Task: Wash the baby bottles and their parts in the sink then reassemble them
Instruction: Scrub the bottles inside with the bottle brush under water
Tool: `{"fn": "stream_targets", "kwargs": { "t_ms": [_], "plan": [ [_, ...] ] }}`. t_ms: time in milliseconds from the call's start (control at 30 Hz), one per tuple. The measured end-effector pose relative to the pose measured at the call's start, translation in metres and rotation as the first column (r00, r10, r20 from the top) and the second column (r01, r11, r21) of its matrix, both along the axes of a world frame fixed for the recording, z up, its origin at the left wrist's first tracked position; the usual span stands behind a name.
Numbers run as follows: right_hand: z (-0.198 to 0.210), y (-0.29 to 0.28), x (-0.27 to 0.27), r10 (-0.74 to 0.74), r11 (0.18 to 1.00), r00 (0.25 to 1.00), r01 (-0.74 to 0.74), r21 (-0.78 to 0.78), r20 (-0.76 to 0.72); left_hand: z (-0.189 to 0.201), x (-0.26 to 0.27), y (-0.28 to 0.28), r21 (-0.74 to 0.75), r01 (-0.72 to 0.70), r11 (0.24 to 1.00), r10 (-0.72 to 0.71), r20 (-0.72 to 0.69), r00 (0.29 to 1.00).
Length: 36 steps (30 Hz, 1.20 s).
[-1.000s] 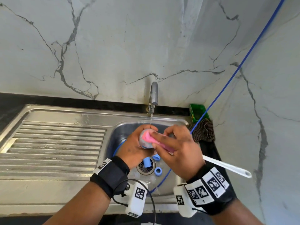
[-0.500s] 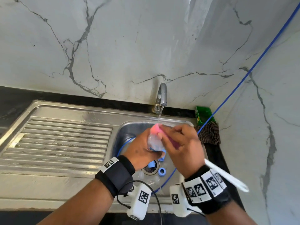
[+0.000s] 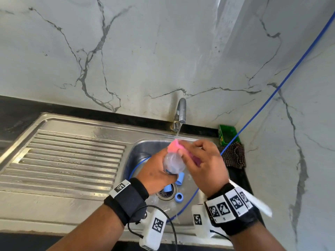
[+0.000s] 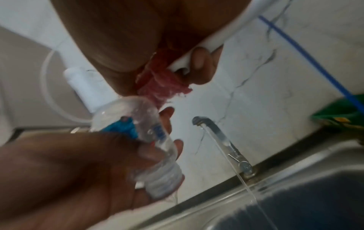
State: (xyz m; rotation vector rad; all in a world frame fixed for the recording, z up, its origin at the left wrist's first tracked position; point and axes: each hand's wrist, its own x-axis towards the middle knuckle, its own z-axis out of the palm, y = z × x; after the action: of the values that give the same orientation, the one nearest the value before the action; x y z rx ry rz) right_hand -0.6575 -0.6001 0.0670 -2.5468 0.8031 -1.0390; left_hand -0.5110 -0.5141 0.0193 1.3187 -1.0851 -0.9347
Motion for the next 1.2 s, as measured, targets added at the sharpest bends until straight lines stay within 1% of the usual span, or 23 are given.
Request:
{"fn": "stream_targets", "kwargs": {
  "t_ms": [33,67,167,200,267,300,367,433,467,533,567,600,667,700,800,833,933,967,1000,1067,1100,1133,1200],
  "plan": [
    [-0.001,-0.002,-0.001,-0.016,0.999,0.999,0.015,0.034,0.037,0.001,-0.001,-0.001,0.005,-0.014,1.000,0.014,-0.005,1.000],
    [-0.004,0.000,-0.001,0.022,0.999,0.999,-0.024,0.035,0.038,0.002,-0.003,-0.002,0.008,-0.011,1.000,0.011,-0.023,1.000],
    [-0.010,0.010,-0.009,0.215,0.975,0.973,-0.219,-0.045,-0.081,0.008,-0.007,-0.001,0.009,-0.009,1.000,0.010,-0.055,0.998],
    [-0.011,0.005,-0.012,0.188,0.980,0.978,-0.194,-0.055,-0.090,0.006,-0.009,-0.002,0.007,-0.004,1.000,0.005,-0.039,0.999],
    [-0.013,-0.006,-0.017,0.024,0.999,1.000,-0.024,0.027,0.005,0.005,-0.014,-0.003,0.035,-0.001,0.999,0.001,0.020,1.000],
    [-0.015,-0.008,-0.018,-0.015,0.998,0.999,0.012,0.062,0.044,0.005,-0.017,-0.003,0.042,-0.011,0.999,0.011,0.017,1.000],
    [-0.019,0.000,-0.021,0.089,0.995,0.995,-0.091,0.029,0.038,0.004,-0.021,-0.006,0.052,-0.004,0.999,0.006,-0.034,0.999],
    [-0.024,0.006,-0.027,0.213,0.977,0.976,-0.214,-0.018,-0.034,0.007,-0.022,-0.007,0.066,-0.003,0.998,0.009,-0.090,0.996],
    [-0.026,0.001,-0.031,0.179,0.984,0.983,-0.180,-0.014,-0.037,0.007,-0.023,-0.008,0.064,0.007,0.998,-0.001,-0.090,0.996],
    [-0.026,-0.008,-0.035,0.006,0.997,0.999,-0.010,0.075,0.050,0.005,-0.024,-0.013,0.085,-0.001,0.996,0.005,-0.051,0.999],
    [-0.025,-0.010,-0.035,-0.032,0.995,0.996,0.025,0.095,0.079,0.005,-0.025,-0.015,0.099,0.000,0.995,0.005,-0.048,0.999],
    [-0.026,-0.007,-0.035,-0.002,0.998,0.997,-0.003,0.067,0.076,0.004,-0.026,-0.017,0.102,0.005,0.995,0.003,-0.073,0.997],
    [-0.026,0.001,-0.035,0.138,0.990,0.990,-0.138,-0.003,0.009,0.005,-0.028,-0.017,0.086,0.002,0.996,0.007,-0.108,0.994],
    [-0.028,0.000,-0.036,0.150,0.988,0.988,-0.151,-0.018,-0.016,0.005,-0.027,-0.019,0.086,0.004,0.996,0.005,-0.107,0.994],
    [-0.024,-0.012,-0.035,-0.063,0.995,0.992,0.053,0.090,0.108,0.004,-0.025,-0.021,0.082,0.022,0.996,-0.022,0.002,1.000],
    [-0.024,-0.012,-0.035,-0.073,0.993,0.990,0.061,0.099,0.124,0.007,-0.025,-0.020,0.089,0.021,0.996,-0.022,0.007,1.000],
    [-0.024,0.000,-0.035,0.177,0.984,0.984,-0.177,0.000,0.013,0.009,-0.022,-0.014,0.061,0.035,0.998,-0.031,-0.069,0.997],
    [-0.025,0.000,-0.036,0.210,0.978,0.978,-0.210,-0.007,-0.015,0.010,-0.020,-0.012,0.052,0.034,0.998,-0.030,-0.071,0.997],
    [-0.025,-0.003,-0.035,0.176,0.984,0.984,-0.176,0.018,0.001,0.009,-0.017,-0.012,0.049,0.037,0.998,-0.035,-0.045,0.998],
    [-0.024,-0.006,-0.031,0.005,0.992,0.992,-0.021,0.124,0.128,0.006,-0.012,-0.011,0.059,0.048,0.997,-0.051,0.051,0.997],
    [-0.025,-0.005,-0.029,-0.037,0.989,0.987,0.013,0.148,0.159,0.008,-0.011,-0.010,0.072,0.045,0.996,-0.050,0.071,0.996],
    [-0.027,-0.001,-0.028,-0.016,0.992,0.988,-0.004,0.130,0.150,0.008,-0.011,-0.009,0.079,0.052,0.996,-0.057,0.066,0.996],
    [-0.029,0.007,-0.027,0.113,0.990,0.991,-0.118,0.073,0.074,0.007,-0.010,-0.008,0.079,0.071,0.994,-0.072,0.014,0.997]
  ]
}}
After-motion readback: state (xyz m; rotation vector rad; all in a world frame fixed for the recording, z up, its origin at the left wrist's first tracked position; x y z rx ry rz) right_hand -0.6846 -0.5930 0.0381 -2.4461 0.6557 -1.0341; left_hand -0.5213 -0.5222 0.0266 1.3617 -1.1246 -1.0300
